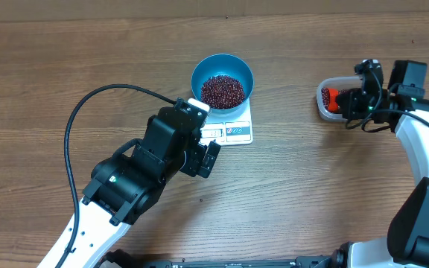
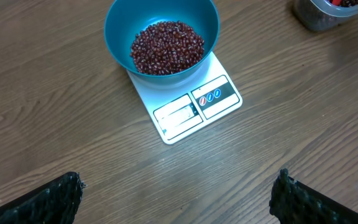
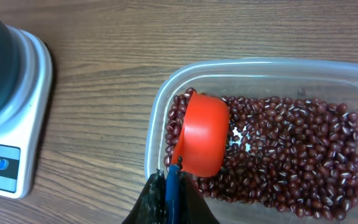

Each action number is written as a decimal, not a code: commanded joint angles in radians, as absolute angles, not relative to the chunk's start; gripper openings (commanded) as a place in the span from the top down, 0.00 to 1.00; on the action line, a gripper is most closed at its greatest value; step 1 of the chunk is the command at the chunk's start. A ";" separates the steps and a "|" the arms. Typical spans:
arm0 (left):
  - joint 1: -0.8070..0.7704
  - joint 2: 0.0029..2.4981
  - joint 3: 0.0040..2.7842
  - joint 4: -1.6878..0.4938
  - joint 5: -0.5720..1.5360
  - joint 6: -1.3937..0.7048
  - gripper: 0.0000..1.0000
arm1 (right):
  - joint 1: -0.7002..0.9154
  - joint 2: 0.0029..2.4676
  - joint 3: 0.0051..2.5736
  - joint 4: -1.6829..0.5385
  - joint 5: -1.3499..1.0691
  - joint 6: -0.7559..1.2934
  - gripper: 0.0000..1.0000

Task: Scoop item into bowl and weigh 150g on scale
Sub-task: 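Lower the red scoop into the beans and scoop with the right gripper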

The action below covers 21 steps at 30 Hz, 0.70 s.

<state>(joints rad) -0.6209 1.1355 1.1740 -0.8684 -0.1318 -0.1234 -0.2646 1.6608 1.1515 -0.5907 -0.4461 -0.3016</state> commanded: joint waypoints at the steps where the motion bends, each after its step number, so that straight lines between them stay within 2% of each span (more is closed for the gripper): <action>1: -0.616 1.139 1.181 -0.867 -0.141 -0.108 0.00 | -0.300 1.680 1.144 -0.596 -0.553 -0.278 0.96; 21: -0.616 1.139 1.181 -0.867 -0.141 -0.108 0.00 | -0.474 1.779 1.144 -0.641 -0.709 -0.250 0.96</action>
